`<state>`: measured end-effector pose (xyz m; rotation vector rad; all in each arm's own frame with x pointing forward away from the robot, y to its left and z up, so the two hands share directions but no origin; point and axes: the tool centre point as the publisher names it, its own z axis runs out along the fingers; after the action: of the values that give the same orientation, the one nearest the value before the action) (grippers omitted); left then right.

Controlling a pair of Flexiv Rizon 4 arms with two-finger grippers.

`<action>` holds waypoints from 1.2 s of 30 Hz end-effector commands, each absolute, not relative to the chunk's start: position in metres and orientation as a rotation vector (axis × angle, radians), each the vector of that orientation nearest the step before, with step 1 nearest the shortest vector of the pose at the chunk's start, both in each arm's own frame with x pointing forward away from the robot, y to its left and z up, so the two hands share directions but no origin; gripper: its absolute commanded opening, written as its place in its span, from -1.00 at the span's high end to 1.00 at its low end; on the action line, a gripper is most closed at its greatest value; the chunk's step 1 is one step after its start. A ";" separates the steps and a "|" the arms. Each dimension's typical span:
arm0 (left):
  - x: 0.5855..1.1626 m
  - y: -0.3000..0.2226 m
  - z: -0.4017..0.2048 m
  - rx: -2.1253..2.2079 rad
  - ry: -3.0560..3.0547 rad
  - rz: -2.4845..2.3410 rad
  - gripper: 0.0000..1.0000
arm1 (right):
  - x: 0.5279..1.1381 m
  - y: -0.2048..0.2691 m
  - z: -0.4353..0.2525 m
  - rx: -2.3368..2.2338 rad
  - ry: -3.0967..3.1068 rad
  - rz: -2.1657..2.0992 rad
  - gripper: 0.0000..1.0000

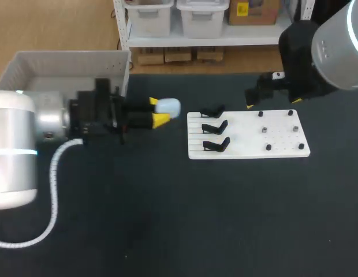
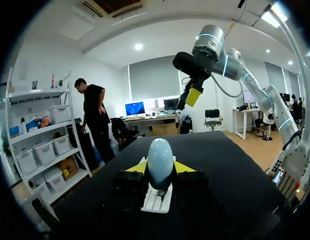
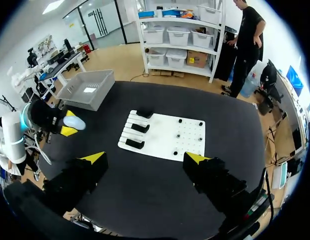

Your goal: Pick up each earbud case from the left stands, insert the matching earbuds, close the lid, and place the case in the box.

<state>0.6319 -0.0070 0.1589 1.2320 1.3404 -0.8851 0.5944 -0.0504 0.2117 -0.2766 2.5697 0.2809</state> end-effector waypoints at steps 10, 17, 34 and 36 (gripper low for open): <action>0.689 0.112 0.179 0.938 1.544 -0.482 1.00 | 0.595 -0.049 0.209 -0.270 2.551 0.280 -1.00; 0.738 0.168 0.171 0.864 1.602 -0.416 1.00 | 0.595 -0.049 0.209 -0.270 2.551 0.280 -1.00; 0.853 0.251 0.182 0.948 1.770 -0.181 1.00 | 0.595 -0.049 0.209 -0.270 2.551 0.280 -1.00; 0.856 0.252 0.181 0.960 1.787 -0.178 1.00 | 0.595 -0.049 0.209 -0.270 2.551 0.280 -1.00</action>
<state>0.8432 0.2572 0.1821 0.9417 1.7446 -0.1819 0.5955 -0.0491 0.2103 -0.2735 2.5573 0.2804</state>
